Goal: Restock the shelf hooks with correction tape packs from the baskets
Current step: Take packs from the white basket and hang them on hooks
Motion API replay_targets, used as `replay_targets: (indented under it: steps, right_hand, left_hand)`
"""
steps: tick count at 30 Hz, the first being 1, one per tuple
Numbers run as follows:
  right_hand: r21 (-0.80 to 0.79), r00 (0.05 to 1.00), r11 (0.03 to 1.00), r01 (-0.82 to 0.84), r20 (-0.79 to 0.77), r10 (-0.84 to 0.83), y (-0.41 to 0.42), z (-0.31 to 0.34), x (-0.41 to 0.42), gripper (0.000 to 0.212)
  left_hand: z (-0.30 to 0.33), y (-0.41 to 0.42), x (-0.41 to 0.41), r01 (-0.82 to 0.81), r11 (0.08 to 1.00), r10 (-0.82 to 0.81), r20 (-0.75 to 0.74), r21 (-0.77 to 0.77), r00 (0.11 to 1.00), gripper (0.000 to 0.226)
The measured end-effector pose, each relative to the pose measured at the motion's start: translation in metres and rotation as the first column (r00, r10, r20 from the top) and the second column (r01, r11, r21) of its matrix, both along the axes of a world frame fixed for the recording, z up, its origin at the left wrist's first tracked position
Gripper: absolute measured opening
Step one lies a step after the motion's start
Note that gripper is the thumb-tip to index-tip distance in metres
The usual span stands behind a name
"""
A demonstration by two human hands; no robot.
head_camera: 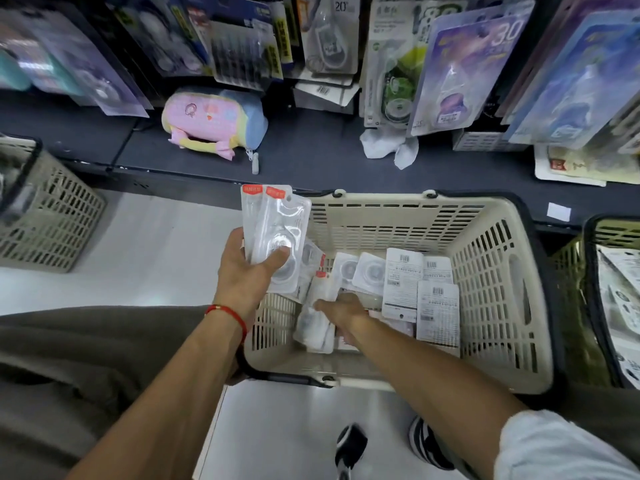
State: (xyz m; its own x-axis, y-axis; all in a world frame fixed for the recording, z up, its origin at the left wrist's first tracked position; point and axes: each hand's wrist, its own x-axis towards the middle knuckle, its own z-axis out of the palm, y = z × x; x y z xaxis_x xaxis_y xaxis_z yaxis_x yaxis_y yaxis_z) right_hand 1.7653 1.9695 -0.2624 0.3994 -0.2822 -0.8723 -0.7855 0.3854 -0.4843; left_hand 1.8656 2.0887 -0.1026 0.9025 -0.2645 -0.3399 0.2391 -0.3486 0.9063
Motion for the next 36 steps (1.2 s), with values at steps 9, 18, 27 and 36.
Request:
replay_targets:
  steps: [9,18,27,36]
  right_hand:
    - [-0.108,0.980,0.994,0.034,0.197,-0.012,-0.080,0.086,-0.038,0.050]
    - [-0.158,0.720,0.944,0.290,0.686,-0.107,-0.137,0.258,-0.045,0.029]
    - [-0.324,0.608,0.783,0.530,0.790,-0.085,-0.162,0.339,-0.039,0.025]
    - [-0.392,0.537,0.707,0.588,0.843,0.021,-0.176,0.384,-0.022,0.025]
  left_hand:
    - [-0.009,-0.014,-0.012,-0.088,0.994,0.083,-0.084,-0.059,0.993,0.038]
    - [0.059,-0.094,-0.053,0.006,0.800,-0.396,-0.519,-0.600,0.758,0.058]
    - [0.166,-0.147,-0.041,0.213,0.718,-0.505,-0.286,-0.662,0.814,0.057]
    - [0.238,-0.171,0.008,0.482,0.601,-0.729,-0.188,-0.638,0.659,0.057]
